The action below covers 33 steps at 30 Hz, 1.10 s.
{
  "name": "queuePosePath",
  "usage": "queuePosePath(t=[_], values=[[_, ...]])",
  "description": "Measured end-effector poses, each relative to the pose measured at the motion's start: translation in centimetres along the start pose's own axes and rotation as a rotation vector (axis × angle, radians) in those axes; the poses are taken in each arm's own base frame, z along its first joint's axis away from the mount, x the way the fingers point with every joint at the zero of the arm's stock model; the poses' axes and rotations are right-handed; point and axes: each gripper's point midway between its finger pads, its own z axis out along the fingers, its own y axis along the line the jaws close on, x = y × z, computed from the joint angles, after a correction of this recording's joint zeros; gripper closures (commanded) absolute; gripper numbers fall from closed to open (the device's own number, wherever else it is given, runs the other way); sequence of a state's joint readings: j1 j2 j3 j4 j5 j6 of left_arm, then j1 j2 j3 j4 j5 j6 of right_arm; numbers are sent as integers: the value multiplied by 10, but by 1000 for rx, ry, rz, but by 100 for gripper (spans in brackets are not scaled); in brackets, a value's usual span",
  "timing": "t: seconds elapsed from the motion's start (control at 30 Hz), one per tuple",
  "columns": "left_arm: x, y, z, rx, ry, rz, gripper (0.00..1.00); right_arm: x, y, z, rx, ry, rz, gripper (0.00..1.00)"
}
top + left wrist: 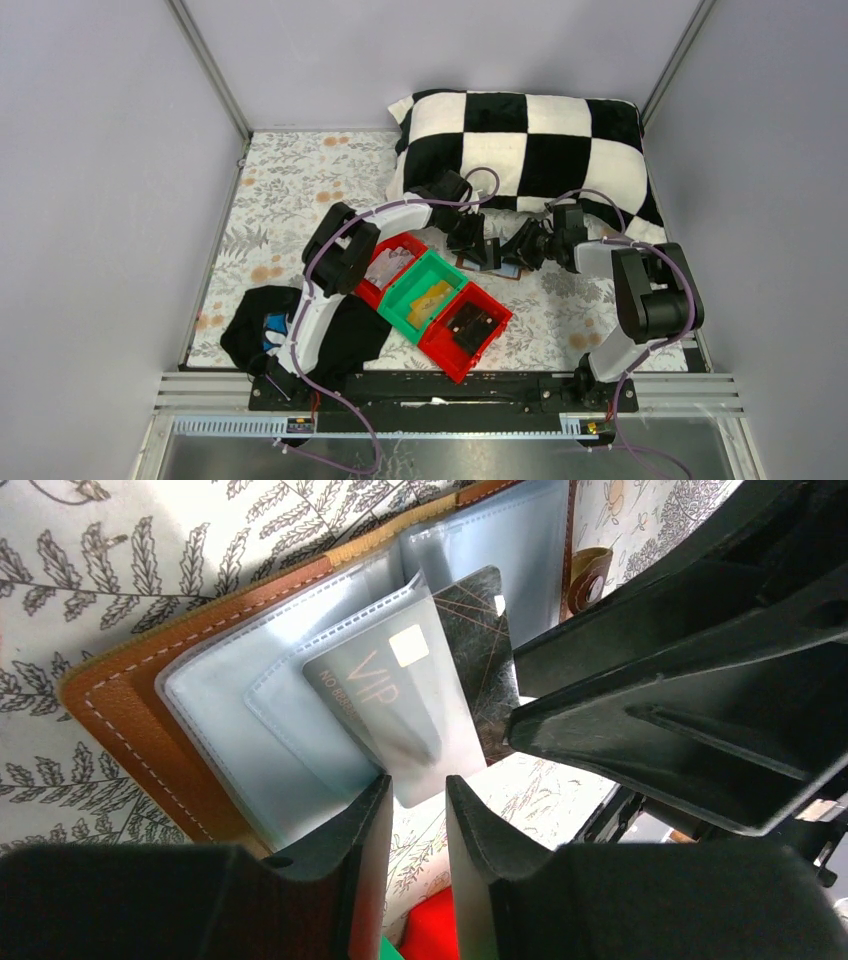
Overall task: Take the credit cards out of the card holder
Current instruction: Remove the credit card from the card holder.
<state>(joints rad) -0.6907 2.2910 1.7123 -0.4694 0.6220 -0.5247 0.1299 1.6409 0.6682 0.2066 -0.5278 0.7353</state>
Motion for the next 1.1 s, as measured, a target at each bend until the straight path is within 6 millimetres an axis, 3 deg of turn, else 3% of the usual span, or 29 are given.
queuePosePath(t=[0.23,0.33,0.6,1.1], values=[[0,-1,0,8,2,1,69,8,-1,6,-39,33,29,80],[0,-1,0,8,2,1,69,11,-1,6,-44,40,36,100],[-1,1,0,9,-1,-1,68,9,4,2,-59,30,34,100],[-9,8,-8,13,-16,-21,65,6,1,-36,59,-70,-10,100]])
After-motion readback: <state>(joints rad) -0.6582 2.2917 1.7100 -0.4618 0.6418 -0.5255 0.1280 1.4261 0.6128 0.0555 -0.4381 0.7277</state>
